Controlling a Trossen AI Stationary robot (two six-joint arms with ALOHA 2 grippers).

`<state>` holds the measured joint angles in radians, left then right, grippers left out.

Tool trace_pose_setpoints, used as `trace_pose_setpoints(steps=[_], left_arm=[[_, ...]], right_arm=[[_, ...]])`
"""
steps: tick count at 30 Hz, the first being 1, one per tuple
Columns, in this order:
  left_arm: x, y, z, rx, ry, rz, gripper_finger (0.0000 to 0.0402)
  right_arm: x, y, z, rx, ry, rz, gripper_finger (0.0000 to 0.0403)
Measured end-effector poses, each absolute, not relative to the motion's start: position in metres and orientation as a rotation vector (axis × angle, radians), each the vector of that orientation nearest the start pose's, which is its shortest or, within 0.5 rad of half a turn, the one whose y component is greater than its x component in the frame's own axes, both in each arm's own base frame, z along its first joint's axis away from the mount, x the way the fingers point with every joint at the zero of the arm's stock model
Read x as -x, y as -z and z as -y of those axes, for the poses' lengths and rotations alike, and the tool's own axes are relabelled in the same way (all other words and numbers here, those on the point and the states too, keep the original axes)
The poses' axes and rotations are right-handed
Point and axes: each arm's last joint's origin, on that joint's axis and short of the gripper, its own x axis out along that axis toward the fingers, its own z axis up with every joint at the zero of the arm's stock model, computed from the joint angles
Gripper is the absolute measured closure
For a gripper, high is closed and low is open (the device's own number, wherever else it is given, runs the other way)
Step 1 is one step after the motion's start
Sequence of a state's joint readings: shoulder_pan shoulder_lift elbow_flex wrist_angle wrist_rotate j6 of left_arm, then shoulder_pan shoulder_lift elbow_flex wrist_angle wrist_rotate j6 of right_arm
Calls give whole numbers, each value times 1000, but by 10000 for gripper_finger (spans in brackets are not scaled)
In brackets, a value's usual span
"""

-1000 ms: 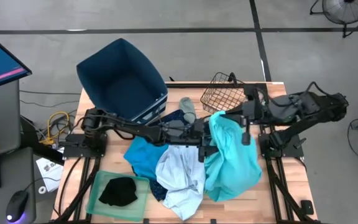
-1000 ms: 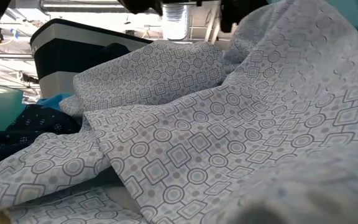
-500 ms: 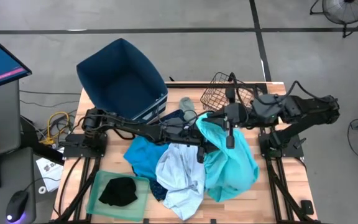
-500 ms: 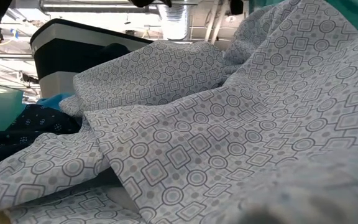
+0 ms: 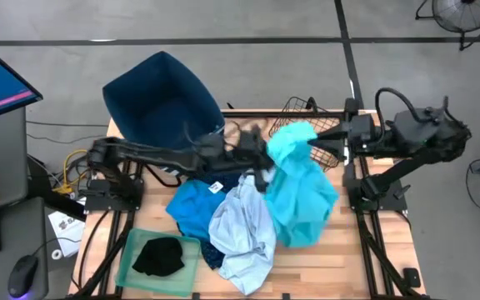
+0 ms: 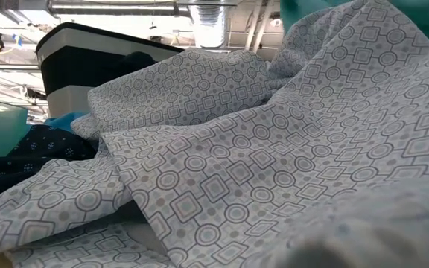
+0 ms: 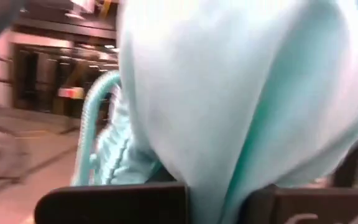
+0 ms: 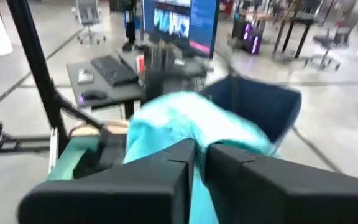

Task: Pick & Place Cloths
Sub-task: Put the blue shorts into the black wire basket

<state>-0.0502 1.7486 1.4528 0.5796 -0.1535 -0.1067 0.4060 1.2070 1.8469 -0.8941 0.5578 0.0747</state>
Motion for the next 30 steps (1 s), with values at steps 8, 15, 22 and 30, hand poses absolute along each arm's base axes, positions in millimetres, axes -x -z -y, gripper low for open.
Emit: trace_pose_setpoints(steps=[8,15,22,30], left_arm=[[-354,-436,-7,-34,-227,333,401],[-335,-455,-5,-31,-214,395,401],[-327,-466,4,-39,-108,490,401],[-324,-471,13,-60,0,560,401]], right_arm=[[-152,-491,-68,56,162,-479,252],[-177,-457,-74,180,386,-591,121],[-219,-438,-67,195,391,-559,47],[-259,-453,-47,108,126,-301,21]])
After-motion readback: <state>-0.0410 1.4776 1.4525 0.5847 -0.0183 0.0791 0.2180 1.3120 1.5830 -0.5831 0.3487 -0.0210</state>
